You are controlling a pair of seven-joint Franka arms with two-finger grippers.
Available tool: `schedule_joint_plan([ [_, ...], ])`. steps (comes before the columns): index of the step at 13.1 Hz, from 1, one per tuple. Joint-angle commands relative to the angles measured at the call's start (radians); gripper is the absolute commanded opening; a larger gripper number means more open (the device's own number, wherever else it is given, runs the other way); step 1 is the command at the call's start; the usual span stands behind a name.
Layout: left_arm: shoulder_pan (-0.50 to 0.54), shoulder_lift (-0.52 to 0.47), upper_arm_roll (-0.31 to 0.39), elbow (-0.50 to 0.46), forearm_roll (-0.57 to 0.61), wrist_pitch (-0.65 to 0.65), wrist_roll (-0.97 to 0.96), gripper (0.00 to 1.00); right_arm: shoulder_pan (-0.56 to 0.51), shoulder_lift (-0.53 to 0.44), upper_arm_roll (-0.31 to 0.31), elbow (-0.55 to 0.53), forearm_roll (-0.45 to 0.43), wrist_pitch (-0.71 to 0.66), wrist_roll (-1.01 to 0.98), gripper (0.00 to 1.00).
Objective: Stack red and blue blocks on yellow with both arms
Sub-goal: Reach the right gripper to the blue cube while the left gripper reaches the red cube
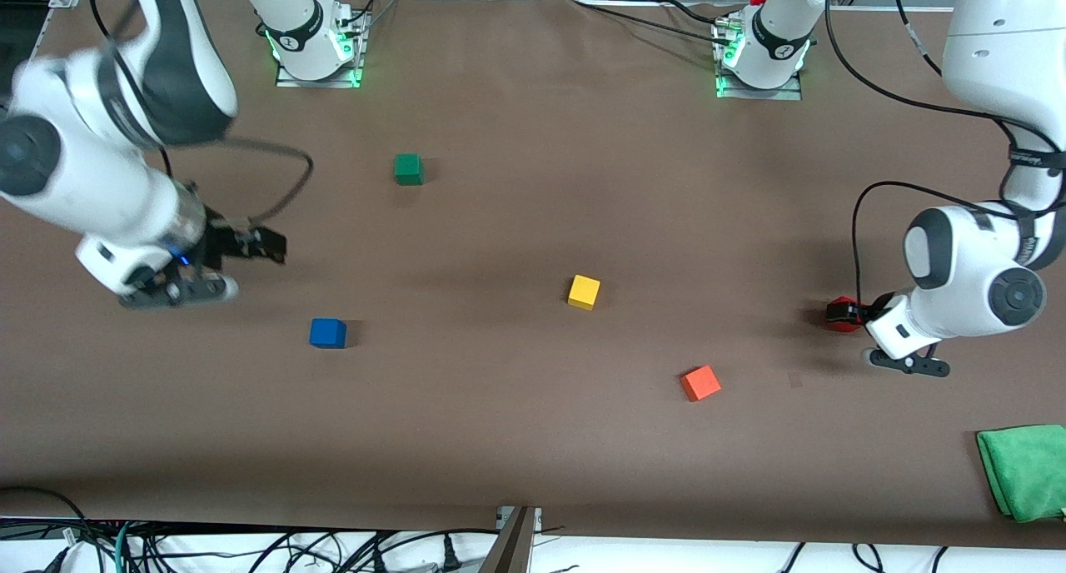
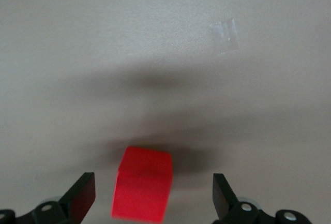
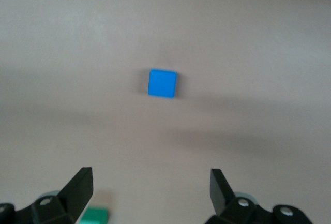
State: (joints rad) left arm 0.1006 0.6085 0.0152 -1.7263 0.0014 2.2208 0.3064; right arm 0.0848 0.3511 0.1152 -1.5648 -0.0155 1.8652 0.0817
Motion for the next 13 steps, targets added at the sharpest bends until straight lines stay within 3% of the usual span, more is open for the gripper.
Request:
schedule_joint_plan([
  [1, -0.004, -0.035, 0.0, -0.078, 0.017, 0.059, 0.049, 1.0, 0.003, 0.119, -0.002, 0.032, -0.012, 0.116, 0.0, 1.0],
  [4, 0.008, -0.038, 0.0, -0.12, 0.019, 0.114, 0.077, 1.0, -0.019, 0.281, -0.006, 0.023, -0.014, 0.322, -0.005, 1.0],
  [7, 0.036, -0.053, -0.001, -0.137, 0.019, 0.116, 0.118, 0.99, -0.016, 0.31, -0.006, -0.044, -0.006, 0.402, 0.015, 0.99],
  [10, 0.039, -0.062, -0.001, -0.141, 0.019, 0.093, 0.177, 0.43, -0.016, 0.293, -0.006, -0.226, -0.004, 0.679, 0.038, 0.99],
  [13, 0.039, -0.072, -0.004, -0.137, 0.015, 0.083, 0.171, 0.01, -0.016, 0.295, -0.006, -0.251, -0.004, 0.71, 0.055, 0.88],
])
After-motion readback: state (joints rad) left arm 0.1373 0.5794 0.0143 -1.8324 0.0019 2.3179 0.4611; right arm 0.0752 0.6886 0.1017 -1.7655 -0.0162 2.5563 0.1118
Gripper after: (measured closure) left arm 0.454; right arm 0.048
